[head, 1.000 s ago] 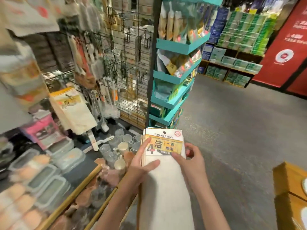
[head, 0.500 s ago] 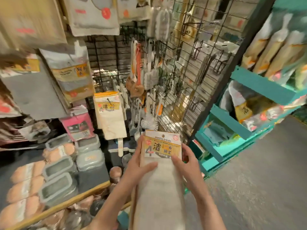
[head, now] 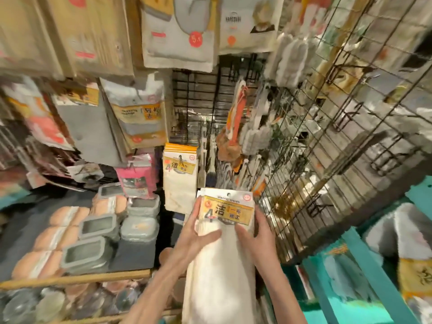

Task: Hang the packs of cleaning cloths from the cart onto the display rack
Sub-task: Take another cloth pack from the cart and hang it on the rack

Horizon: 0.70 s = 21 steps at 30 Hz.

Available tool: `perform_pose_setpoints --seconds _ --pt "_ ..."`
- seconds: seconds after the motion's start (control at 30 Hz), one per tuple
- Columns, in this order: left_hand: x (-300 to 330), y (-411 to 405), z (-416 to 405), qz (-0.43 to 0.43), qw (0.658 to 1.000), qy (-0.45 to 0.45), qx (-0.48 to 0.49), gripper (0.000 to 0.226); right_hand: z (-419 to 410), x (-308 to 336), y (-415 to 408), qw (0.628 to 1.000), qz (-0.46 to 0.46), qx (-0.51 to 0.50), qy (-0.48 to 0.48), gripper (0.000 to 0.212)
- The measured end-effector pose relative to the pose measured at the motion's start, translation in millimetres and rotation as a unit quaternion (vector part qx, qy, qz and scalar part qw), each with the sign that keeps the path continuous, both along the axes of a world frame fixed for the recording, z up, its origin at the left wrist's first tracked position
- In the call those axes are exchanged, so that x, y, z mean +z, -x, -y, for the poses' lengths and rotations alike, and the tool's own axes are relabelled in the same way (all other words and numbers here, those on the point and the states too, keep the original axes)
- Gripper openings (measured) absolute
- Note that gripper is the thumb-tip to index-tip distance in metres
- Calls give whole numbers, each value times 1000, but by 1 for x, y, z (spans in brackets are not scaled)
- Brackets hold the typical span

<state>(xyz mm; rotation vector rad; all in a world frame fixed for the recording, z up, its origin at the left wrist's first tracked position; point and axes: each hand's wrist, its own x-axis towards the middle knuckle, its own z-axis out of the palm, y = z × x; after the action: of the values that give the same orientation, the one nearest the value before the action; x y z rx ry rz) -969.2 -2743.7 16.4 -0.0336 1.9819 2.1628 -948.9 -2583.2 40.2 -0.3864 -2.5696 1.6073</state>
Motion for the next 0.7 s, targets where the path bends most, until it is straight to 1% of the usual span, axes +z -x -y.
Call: perform_pose_setpoints --seconds 0.2,0.3,0.33,0.5,0.57,0.63,0.7 --pt "-15 22 -1 14 1000 -4 8 97 4 -9 13 1000 -3 24 4 70" --pt "-14 33 4 17 1000 -1 -2 102 8 -4 23 999 -30 27 27 72" --pt "-14 37 7 17 1000 -12 -2 104 10 -3 28 998 -41 28 29 71" --pt "-17 47 30 22 998 -52 15 113 29 -8 49 998 -58 21 -15 59" --pt "-21 48 40 29 998 -56 27 118 36 -8 56 997 -69 28 2 53" --pt "-22 49 48 26 998 -47 32 117 42 -8 63 996 -74 26 31 46" --pt "-21 53 55 19 999 -30 29 114 45 -6 74 995 -68 17 67 44"
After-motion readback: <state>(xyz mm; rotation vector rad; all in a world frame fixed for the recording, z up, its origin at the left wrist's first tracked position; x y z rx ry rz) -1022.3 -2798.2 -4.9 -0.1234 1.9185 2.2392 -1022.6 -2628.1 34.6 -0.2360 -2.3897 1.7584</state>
